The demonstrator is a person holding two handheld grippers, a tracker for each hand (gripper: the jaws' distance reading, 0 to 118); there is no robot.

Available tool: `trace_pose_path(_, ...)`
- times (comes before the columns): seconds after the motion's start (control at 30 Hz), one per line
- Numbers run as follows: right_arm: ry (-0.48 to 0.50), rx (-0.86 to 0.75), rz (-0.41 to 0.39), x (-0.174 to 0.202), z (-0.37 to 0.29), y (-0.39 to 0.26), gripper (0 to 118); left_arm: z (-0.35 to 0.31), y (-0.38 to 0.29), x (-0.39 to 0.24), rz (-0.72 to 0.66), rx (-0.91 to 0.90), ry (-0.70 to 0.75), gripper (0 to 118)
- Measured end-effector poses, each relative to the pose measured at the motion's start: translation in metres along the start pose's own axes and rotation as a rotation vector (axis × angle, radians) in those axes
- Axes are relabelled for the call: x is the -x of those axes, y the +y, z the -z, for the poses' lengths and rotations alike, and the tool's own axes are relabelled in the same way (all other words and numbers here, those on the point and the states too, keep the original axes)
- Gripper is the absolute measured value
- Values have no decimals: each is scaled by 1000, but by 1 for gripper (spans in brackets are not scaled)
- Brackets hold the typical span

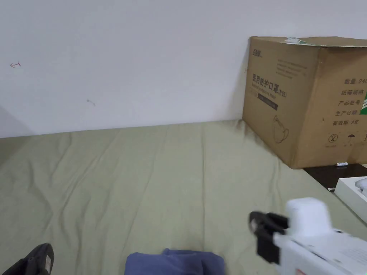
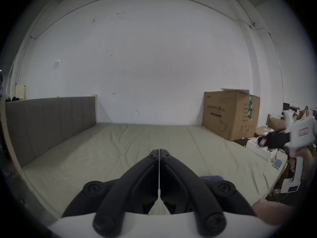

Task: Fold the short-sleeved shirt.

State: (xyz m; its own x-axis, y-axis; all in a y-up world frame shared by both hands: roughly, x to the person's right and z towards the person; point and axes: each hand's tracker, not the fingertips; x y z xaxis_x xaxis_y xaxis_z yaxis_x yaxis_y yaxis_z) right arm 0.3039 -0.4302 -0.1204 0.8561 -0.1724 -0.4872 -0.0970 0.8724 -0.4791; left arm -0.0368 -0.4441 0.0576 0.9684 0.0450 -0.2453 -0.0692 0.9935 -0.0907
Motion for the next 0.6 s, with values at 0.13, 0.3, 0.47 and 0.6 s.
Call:
trace_pose_path(0.13, 179, 369, 6, 8, 100, -23, 0, -1, -18, 17, -65, 60, 2, 1)
trace_pose_path(0.3, 191, 622, 163, -12, 178, -58, 0, 17, -34, 44, -205, 236, -38, 1)
trace_pose_path(0.47, 212, 632, 203, -34, 186, -64, 0, 70, -58, 77, -395, 423, -264, 1)
trace_pose_path(0.6, 221, 616, 169, -32, 180, -67, 0, 133, -91, 86, -633, 652, -560, 66)
